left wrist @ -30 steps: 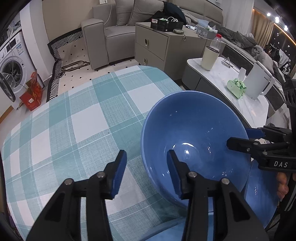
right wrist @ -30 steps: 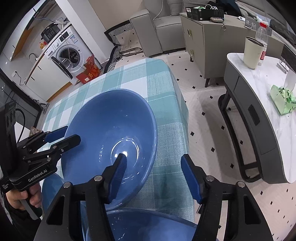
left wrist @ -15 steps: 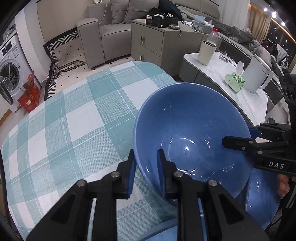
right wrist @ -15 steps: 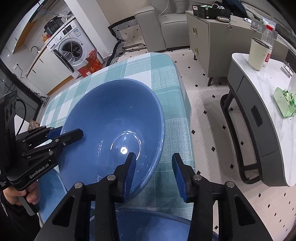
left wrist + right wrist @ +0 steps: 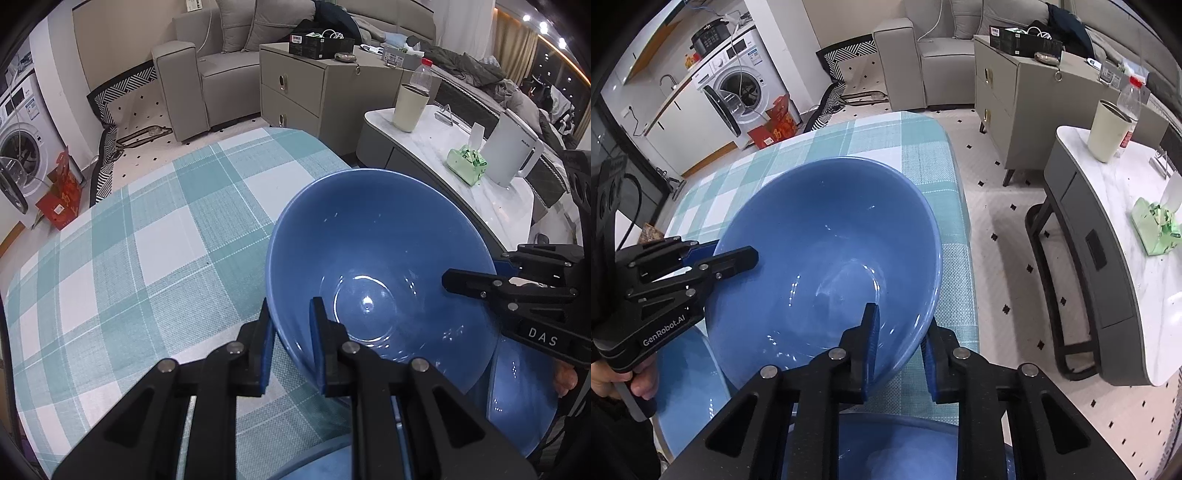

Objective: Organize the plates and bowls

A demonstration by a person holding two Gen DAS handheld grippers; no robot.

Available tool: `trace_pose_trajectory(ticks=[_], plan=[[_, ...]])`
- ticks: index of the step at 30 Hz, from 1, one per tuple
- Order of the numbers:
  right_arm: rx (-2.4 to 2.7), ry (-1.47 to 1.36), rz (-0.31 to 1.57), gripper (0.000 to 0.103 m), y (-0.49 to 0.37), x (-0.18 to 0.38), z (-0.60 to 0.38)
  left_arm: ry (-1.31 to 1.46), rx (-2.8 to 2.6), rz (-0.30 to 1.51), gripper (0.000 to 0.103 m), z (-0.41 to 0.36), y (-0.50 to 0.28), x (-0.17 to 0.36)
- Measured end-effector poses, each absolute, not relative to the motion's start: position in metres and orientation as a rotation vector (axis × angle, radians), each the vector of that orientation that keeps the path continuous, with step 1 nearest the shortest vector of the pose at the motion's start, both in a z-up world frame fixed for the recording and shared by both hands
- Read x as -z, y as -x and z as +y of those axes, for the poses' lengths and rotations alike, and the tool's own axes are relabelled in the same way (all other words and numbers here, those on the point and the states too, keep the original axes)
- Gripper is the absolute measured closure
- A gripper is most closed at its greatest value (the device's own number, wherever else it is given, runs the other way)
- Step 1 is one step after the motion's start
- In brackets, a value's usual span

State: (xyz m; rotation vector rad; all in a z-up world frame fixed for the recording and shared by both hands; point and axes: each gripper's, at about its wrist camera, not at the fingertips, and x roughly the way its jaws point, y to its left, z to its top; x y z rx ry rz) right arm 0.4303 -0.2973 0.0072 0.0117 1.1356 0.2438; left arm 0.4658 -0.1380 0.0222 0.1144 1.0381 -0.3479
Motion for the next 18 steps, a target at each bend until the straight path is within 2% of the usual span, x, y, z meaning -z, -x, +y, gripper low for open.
trace_pose_trajectory(ticks=[18], plan=[[-0.221,0.001,1.098,0.084,-0.422,-0.025,-0.299,-0.119,0.348,0.993,0.087,-0.140,-0.458,-0.039]])
